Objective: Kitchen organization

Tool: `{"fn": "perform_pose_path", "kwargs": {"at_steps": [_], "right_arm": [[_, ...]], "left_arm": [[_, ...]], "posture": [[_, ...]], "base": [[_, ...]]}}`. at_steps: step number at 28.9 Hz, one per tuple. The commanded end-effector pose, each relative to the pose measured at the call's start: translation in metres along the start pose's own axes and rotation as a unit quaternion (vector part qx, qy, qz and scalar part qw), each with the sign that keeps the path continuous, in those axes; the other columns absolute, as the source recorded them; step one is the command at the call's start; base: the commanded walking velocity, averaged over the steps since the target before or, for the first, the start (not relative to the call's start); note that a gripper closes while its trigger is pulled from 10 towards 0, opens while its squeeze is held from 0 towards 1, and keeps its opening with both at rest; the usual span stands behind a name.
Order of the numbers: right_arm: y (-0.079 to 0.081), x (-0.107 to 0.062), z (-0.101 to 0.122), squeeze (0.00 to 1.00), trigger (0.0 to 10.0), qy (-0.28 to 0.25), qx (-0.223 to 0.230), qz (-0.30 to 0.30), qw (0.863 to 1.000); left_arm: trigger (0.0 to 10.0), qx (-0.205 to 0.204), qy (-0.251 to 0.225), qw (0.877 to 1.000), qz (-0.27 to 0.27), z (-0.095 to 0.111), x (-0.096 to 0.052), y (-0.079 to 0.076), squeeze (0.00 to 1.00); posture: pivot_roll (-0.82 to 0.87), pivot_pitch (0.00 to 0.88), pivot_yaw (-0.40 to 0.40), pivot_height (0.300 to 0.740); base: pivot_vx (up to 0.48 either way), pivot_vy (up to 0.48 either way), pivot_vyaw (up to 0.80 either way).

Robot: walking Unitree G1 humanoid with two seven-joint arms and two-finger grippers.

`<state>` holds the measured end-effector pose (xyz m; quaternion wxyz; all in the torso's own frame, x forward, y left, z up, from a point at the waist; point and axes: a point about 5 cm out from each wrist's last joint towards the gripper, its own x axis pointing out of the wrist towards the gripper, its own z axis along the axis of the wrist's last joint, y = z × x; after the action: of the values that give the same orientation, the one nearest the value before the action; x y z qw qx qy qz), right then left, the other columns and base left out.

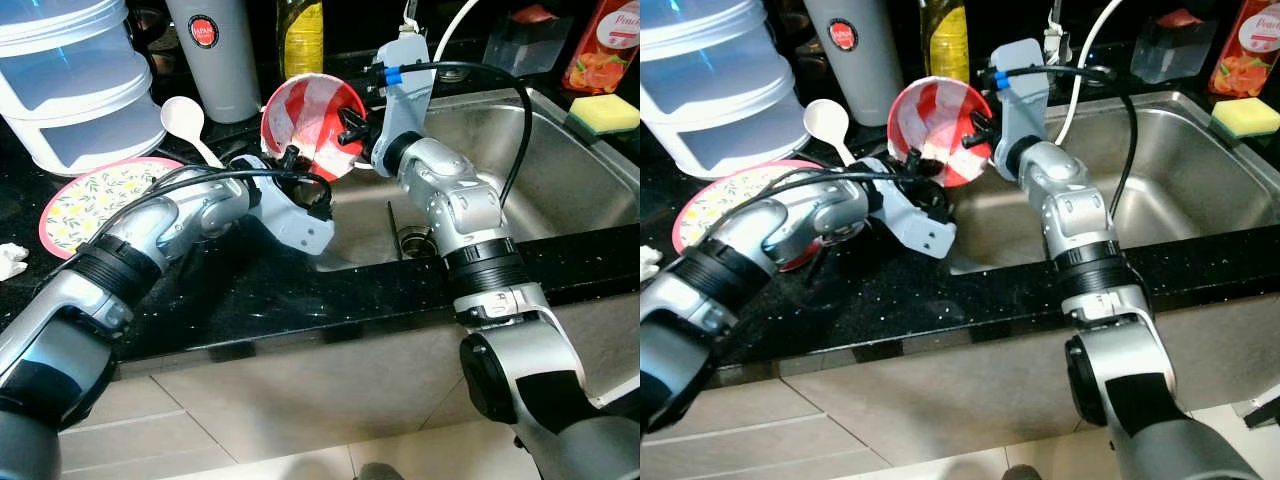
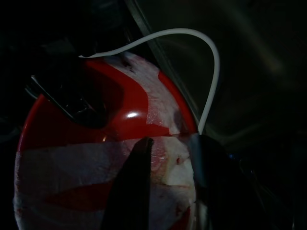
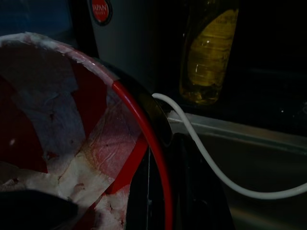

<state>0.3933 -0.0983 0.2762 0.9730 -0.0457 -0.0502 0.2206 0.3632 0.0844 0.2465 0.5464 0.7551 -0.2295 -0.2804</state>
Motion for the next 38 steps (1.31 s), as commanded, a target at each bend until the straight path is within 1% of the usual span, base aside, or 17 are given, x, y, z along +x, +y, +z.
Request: {"fn": "perform_pose_path", "kwargs": {"at_steps": [1, 4, 5, 18, 20, 22, 25, 27, 29, 30, 31, 32, 33, 34, 36, 37, 38], "right_arm": [[0.005, 0.003, -0.006, 0.0, 0.0, 0.012, 0.001, 0.003, 1.0], [0.004, 0.004, -0.005, 0.0, 0.0, 0.009, 0.003, 0.0, 1.0], [0.002, 0.004, -0.005, 0.0, 10.0, 0.006, 0.008, -0.006, 1.0], [-0.019, 0.003, 0.004, 0.0, 10.0, -0.016, 0.035, -0.061, 0.997], [-0.031, -0.001, 0.003, 0.0, 10.0, -0.014, 0.033, -0.078, 0.996], [-0.039, -0.003, 0.0, 0.0, 10.0, -0.009, 0.03, -0.089, 0.996], [-0.042, -0.004, -0.001, 0.0, 10.0, -0.008, 0.028, -0.093, 0.995], [-0.052, -0.007, -0.004, 0.0, 10.0, -0.005, 0.02, -0.12, 0.993], [-0.052, -0.007, -0.004, 0.0, 10.0, -0.005, 0.02, -0.12, 0.993], [-0.057, -0.008, -0.006, 0.0, 10.0, -0.003, 0.019, -0.133, 0.991], [-0.063, -0.01, -0.01, 0.0, 10.0, 0.003, 0.02, -0.149, 0.989], [-0.063, -0.01, -0.01, 0.0, 10.0, 0.003, 0.02, -0.149, 0.989], [-0.068, -0.012, -0.02, 0.0, 10.0, 0.021, 0.028, -0.165, 0.986], [-0.07, -0.014, -0.032, 0.0, 10.0, 0.046, 0.038, -0.175, 0.983], [-0.07, -0.014, -0.032, 0.0, 10.0, 0.046, 0.038, -0.175, 0.983], [-0.071, -0.016, -0.044, 0.0, 10.0, 0.073, 0.042, -0.181, 0.98], [-0.07, -0.017, -0.055, 0.0, 10.0, 0.095, 0.044, -0.181, 0.978]], "left_arm": [[10.0, -0.01, -0.006, 0.998, 0.055, 0.002, 0.002, 0.023, 0.0], [10.0, -0.019, 0.0, 0.997, 0.071, 0.0, 0.001, 0.027, 0.0], [10.0, -0.019, -0.002, 0.997, 0.077, 0.0, 0.0, 0.028, 0.0], [10.0, 0.002, -0.007, 0.997, 0.076, -0.006, -0.016, 0.018, 0.0], [10.0, 0.035, -0.002, 0.996, 0.083, -0.014, -0.025, 0.016, 0.0], [10.0, 0.038, 0.012, 0.997, 0.07, -0.023, -0.034, 0.011, 0.0], [10.0, 0.032, 0.016, 0.997, 0.067, -0.025, -0.037, 0.01, 0.0], [10.0, 0.005, 0.029, 0.997, 0.071, -0.028, -0.047, 0.01, 0.0], [10.0, 0.005, 0.029, 0.997, 0.071, -0.028, -0.047, 0.01, 0.0], [10.0, -0.011, 0.038, 0.996, 0.08, -0.03, -0.051, 0.012, 0.0], [10.0, -0.066, 0.056, 0.991, 0.103, -0.035, -0.054, 0.017, 0.0], [10.0, -0.066, 0.056, 0.991, 0.103, -0.035, -0.054, 0.017, 0.0], [10.0, -0.163, 0.082, 0.972, 0.148, -0.042, -0.058, 0.026, 0.0], [10.0, -0.289, 0.098, 0.933, 0.193, -0.047, -0.059, 0.032, 0.0], [10.0, -0.289, 0.098, 0.933, 0.193, -0.047, -0.059, 0.032, 0.0], [10.0, -0.437, 0.094, 0.867, 0.22, -0.048, -0.058, 0.034, 0.0], [10.0, -0.581, 0.062, 0.784, 0.211, -0.044, -0.053, 0.033, 0.0]], "posture": [[-0.01, 0.0, 0.042, 0.74], [-0.01, 0.0, 0.039, 0.74], [-0.01, 0.0, 0.034, 0.74], [0.0, 0.001, 0.024, 0.74], [0.01, 0.003, 0.014, 0.74], [0.02, 0.005, 0.012, 0.74], [0.02, 0.005, 0.012, 0.74], [0.01, 0.006, 0.022, 0.74], [0.01, 0.006, 0.022, 0.74], [0.01, 0.006, 0.022, 0.74], [0.01, 0.007, 0.029, 0.74], [0.01, 0.007, 0.029, 0.74], [0.01, 0.005, 0.032, 0.74], [0.01, 0.002, 0.028, 0.74], [0.01, 0.002, 0.028, 0.74], [0.01, 0.0, 0.021, 0.74], [0.01, 0.0, 0.018, 0.74]], "base": [[0.0, 0.0, 0.0], [0.0, 0.0, 0.0], [0.0, 0.0, 0.0], [0.0, 0.0, 0.0], [0.0, 0.0, 0.0], [0.0, 0.0, 0.0], [0.0, 0.0, 0.0], [0.0, 0.0, 0.0], [0.0, 0.0, 0.0], [0.0, 0.0, 0.0], [0.0, 0.0, 0.0], [0.0, 0.0, 0.0], [0.0, 0.0, 0.0], [0.0, 0.0, 0.0], [0.0, 0.0, 0.0], [0.0, 0.0, 0.0], [0.0, 0.0, 0.0]]}}
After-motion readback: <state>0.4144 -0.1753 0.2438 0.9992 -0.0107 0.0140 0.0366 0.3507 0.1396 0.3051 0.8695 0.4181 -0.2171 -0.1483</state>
